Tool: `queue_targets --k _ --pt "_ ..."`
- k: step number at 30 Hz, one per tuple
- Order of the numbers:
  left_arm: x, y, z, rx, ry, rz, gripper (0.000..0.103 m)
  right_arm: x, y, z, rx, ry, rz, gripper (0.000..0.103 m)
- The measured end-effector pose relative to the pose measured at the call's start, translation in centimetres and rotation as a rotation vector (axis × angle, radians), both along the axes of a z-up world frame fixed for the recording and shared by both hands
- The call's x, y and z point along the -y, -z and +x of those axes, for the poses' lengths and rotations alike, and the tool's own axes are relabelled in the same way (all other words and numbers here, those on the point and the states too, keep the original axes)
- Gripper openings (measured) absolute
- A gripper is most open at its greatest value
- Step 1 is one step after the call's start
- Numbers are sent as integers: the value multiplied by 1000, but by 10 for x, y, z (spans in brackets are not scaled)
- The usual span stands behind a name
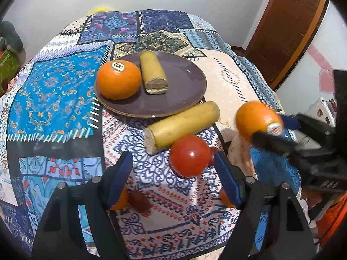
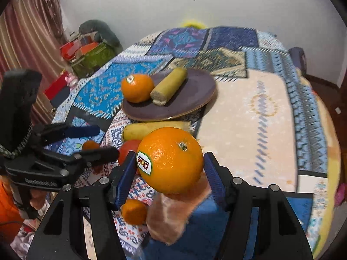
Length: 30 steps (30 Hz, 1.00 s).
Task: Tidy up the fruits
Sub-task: 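Grasp a labelled orange with the right tool while the left tool grasps the red tomato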
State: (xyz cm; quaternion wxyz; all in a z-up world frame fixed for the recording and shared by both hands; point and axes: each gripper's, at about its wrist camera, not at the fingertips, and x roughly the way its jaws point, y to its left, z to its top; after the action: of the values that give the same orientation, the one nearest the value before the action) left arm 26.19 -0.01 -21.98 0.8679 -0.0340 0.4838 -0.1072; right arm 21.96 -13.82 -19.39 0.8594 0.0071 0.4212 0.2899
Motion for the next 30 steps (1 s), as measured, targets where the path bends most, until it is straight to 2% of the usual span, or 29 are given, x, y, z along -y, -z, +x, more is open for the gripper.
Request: queue_targets --k 2,6,8,9,17,20,30 --pt "4 4 -1 -2 -10 3 76 9 -7 -4 15 19 1 59" --pt "10 13 -2 -14 -21 1 65 25 -17 -12 61 56 -37 59" --pt "14 17 -1 -28 -23 -1 60 32 -18 -15 63 63 -37 59" --pt "15 18 0 -28 -28 1 55 34 -18 -16 59 65 -32 59" --pt "30 23 6 -29 -34 24 54 38 -10 -17 51 73 -39 59" --pt "30 26 10 -33 -45 35 48 40 -10 -18 54 71 -35 59" --pt "16 15 1 -22 -41 1 46 39 -6 -14 38 72 -28 59"
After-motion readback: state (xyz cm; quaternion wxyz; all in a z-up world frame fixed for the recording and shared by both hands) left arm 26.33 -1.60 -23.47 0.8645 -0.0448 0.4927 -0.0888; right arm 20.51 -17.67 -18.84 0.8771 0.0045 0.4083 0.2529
